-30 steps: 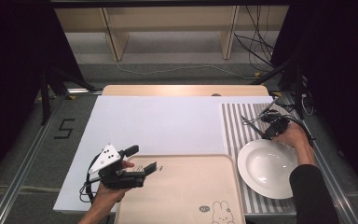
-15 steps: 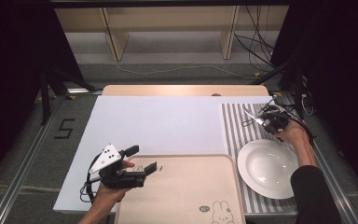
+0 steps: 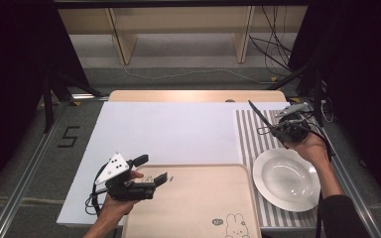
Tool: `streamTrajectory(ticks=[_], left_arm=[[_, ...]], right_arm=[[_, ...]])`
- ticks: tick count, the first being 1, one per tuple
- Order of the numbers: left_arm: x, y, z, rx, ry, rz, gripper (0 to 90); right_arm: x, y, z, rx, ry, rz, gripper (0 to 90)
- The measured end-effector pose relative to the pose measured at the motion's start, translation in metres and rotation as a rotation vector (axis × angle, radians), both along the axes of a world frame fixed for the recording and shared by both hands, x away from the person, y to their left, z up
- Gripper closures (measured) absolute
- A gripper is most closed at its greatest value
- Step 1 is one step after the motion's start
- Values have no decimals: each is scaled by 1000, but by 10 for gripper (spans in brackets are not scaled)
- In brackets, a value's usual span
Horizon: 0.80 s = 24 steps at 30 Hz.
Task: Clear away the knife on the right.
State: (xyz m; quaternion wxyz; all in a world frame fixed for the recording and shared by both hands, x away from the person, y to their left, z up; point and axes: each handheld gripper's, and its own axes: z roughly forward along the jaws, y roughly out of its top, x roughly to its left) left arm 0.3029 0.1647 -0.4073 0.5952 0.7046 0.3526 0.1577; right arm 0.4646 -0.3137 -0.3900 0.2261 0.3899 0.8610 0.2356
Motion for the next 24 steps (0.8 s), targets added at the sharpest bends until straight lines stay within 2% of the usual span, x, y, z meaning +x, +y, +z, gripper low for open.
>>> streamTrajectory(ticks=[1,2,3,5,9,16,19,24], left_arm=[[0,0,0,-2,0,1,103],[0,-1,0,3,-1,-2,103],[0,-1,0,3,-1,-2,104],[0,-1,1,0,-2,-4,103],[0,-1,1,1,-3,-4,103],[-1,0,1,-1,-7,-3,103],[-1,0,1,-1,-8,-6,103],[-1,0,1,-2,-8,-6,103]], right_arm=[[0,0,0,0,0,0,775],[-6,6,1,63,19,40,775],[-6,6,1,63,19,40,775],[-13,13,3,145,36,82,775],[-25,28,11,207,37,128,775],[-48,55,10,205,50,170,775],[-56,61,10,208,50,187,775],[-78,70,4,210,58,225,775]])
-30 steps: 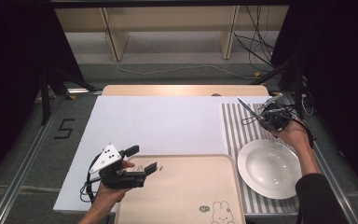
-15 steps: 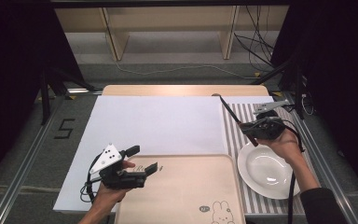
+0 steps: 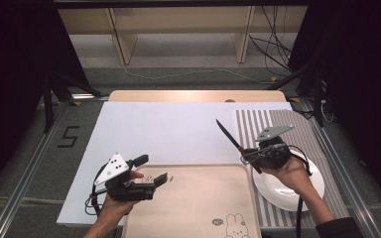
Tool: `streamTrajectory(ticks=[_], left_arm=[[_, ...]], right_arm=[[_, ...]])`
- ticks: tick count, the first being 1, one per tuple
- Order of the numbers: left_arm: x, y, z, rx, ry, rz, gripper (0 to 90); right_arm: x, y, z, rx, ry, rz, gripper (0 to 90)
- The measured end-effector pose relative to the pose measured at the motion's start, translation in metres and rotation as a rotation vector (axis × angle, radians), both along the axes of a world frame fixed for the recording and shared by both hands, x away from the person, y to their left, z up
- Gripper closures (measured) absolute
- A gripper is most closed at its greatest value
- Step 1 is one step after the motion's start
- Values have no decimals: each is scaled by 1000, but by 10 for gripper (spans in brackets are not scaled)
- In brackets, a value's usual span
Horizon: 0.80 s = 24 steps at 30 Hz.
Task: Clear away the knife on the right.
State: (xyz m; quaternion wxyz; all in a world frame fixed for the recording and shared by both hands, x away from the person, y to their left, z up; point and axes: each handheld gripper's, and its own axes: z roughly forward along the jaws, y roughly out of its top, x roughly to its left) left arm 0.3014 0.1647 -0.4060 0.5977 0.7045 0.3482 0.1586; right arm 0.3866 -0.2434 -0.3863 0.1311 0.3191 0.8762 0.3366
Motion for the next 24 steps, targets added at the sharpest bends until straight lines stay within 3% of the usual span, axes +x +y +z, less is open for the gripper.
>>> streamTrajectory(ticks=[8,16,24], left_arm=[[0,0,0,0,1,2,103],[0,0,0,-3,1,5,103],[0,0,0,-4,0,6,104]], right_arm=[[-16,7,-8,13,27,15,775],[-35,14,-13,59,64,28,775],[-49,27,-19,49,82,64,775]])
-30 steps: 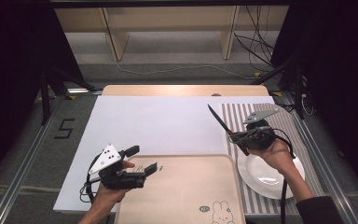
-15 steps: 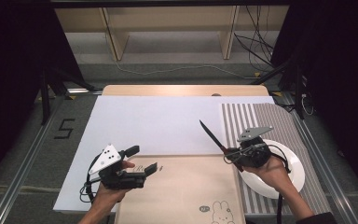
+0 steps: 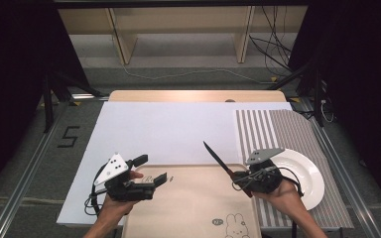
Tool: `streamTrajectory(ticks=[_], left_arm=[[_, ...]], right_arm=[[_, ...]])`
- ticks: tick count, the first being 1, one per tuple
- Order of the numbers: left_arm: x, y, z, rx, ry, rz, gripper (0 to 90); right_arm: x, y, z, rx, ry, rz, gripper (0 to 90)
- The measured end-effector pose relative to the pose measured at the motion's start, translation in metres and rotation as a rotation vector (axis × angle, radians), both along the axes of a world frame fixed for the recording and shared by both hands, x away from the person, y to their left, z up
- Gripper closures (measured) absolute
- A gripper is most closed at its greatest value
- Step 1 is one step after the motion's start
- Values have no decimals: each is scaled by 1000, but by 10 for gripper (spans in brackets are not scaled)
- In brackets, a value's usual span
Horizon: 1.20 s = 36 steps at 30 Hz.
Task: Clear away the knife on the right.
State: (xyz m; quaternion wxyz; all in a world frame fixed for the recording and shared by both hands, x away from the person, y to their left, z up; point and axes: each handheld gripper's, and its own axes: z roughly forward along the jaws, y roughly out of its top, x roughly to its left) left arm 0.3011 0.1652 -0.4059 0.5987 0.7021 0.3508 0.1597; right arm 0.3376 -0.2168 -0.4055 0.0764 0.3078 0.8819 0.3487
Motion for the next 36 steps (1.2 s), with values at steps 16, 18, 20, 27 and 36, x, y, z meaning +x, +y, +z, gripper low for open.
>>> streamTrajectory(ticks=[16,18,20,27,36], left_arm=[[0,0,0,4,-3,3,103],[0,1,0,2,-3,3,103],[0,1,0,3,-3,4,103],[0,1,0,3,-2,4,103],[-1,1,0,2,-4,5,103]], right_arm=[[-24,5,1,22,48,-34,775],[-28,5,0,30,62,-40,775],[-31,6,-1,26,73,-41,775],[-39,11,-8,9,111,-25,774],[-53,15,-16,-36,138,-1,774]])
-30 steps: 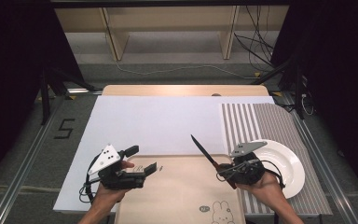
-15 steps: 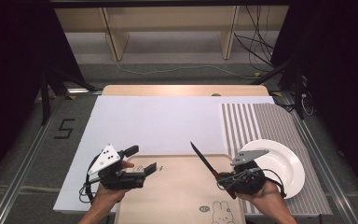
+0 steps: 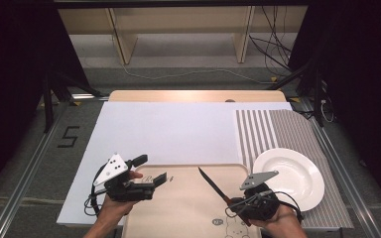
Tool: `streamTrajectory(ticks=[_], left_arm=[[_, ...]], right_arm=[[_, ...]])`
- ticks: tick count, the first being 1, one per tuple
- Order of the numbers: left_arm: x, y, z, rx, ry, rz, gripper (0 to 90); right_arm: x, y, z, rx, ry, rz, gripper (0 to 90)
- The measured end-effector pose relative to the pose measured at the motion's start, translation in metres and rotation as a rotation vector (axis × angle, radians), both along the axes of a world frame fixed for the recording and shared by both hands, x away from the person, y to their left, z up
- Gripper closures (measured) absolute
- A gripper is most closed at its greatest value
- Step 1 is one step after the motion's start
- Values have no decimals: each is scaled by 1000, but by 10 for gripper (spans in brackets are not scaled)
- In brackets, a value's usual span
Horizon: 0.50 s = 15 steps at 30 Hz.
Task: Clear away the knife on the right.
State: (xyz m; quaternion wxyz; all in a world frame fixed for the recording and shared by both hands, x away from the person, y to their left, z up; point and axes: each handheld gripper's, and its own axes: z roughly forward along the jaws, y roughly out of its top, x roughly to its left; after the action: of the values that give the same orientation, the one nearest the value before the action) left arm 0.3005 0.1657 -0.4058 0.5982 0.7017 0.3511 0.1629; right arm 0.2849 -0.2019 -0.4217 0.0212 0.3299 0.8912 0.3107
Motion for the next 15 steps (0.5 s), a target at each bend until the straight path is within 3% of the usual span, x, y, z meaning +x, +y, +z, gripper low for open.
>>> streamTrajectory(ticks=[4,15], left_arm=[[0,0,0,-1,2,0,103],[0,0,0,3,3,2,103]], right_arm=[[-1,1,-5,-27,6,3,774],[-3,8,-23,-116,76,18,774]])
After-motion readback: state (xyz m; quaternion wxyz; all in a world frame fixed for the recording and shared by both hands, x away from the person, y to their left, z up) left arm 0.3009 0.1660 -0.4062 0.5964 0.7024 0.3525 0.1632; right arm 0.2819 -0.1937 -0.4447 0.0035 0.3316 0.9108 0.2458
